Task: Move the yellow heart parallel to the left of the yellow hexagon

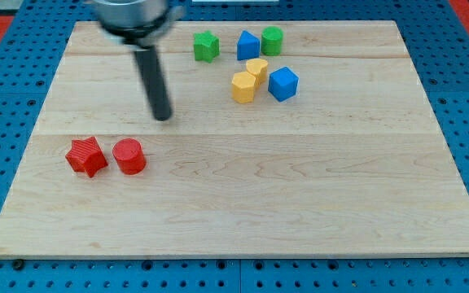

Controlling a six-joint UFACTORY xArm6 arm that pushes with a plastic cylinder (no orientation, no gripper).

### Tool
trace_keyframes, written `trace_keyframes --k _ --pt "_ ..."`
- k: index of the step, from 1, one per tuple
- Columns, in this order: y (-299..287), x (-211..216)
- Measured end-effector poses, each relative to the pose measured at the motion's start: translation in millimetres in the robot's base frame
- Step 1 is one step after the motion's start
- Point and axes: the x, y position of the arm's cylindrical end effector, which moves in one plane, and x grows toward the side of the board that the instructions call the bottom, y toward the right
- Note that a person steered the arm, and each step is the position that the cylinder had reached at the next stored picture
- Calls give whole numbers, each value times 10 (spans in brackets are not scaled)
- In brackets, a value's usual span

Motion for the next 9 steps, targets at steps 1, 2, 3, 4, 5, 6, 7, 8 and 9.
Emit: trace_keyframes --k 1,2,3,4,5,6,7,8,9 --pt "474 0" --pt "1335 -87" --pt "1464 -349" --pt "1589 -732" --pt "1533 -754" --pt "1064 -727" --pt "660 -799" --pt "640 -954" --pt "1037 -992"
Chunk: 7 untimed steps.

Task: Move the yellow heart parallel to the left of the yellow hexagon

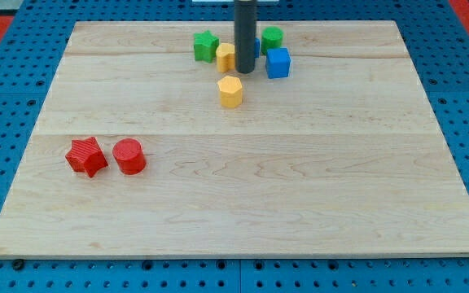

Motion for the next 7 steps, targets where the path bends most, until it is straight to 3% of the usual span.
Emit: trace_keyframes --k 3,6,7 --pt "-57 -290" --pt "-1409 -244" --pt "-1635 -47"
